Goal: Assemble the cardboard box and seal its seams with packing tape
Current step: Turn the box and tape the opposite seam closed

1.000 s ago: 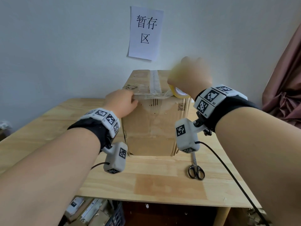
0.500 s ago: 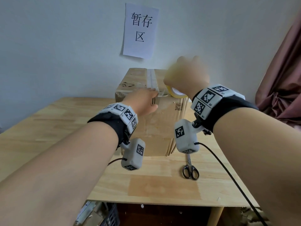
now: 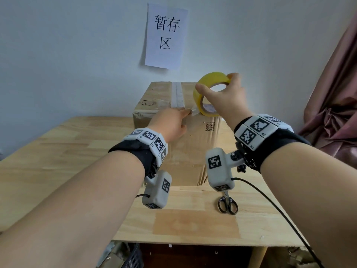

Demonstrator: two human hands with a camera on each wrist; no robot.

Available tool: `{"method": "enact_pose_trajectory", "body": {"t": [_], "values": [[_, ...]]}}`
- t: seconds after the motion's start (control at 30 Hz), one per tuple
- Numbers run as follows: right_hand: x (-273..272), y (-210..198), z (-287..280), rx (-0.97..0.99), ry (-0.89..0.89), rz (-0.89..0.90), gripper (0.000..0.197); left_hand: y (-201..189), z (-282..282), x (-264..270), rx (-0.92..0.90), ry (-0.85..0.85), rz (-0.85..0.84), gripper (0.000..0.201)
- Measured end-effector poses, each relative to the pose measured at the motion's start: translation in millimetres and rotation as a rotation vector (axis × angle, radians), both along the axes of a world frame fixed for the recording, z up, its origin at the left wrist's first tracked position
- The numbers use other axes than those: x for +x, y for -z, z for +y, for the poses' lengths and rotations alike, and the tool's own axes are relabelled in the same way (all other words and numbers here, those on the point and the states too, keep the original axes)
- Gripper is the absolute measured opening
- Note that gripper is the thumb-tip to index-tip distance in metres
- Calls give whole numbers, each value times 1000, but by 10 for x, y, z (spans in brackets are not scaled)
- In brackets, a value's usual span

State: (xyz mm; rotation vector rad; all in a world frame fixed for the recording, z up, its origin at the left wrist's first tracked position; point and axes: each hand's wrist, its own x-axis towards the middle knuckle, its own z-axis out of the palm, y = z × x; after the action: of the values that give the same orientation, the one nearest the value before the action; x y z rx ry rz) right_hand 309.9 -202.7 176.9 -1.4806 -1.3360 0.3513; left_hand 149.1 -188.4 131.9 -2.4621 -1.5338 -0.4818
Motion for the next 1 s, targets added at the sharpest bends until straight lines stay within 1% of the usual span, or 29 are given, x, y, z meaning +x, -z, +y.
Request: {"method": "enact_pose_trajectory", "body": {"t": [0.07, 0.2, 0.3, 0.37, 0.43, 0.57, 0.73, 0.87, 1.0], "values": [[-38, -32, 5, -9, 13, 3, 89, -10, 7, -18, -4, 7, -10, 54], [-76, -102, 2, 2, 28, -137, 87, 8, -16, -19, 5, 13, -30, 53], [37, -167, -26, 36, 114, -281, 83, 54, -40, -24, 46, 28, -40, 52], [162, -173, -39, 17, 188, -382, 81, 67, -35, -33, 74, 30, -46, 51], [261, -125, -44, -23, 237, -419, 80, 64, -48, -17, 91, 35, -47, 51], [309, -37, -25, -91, 240, -369, 81, 31, -66, 25, 76, 31, -22, 51], [322, -58, -11, -68, 189, -264, 82, -44, -72, 64, 54, -9, 75, 50], [326, -45, -6, -73, 164, -235, 85, -164, -75, 177, 35, -46, 224, 49], [334, -19, -7, -86, 170, -280, 85, -257, -95, 310, 18, -75, 380, 55]]}}
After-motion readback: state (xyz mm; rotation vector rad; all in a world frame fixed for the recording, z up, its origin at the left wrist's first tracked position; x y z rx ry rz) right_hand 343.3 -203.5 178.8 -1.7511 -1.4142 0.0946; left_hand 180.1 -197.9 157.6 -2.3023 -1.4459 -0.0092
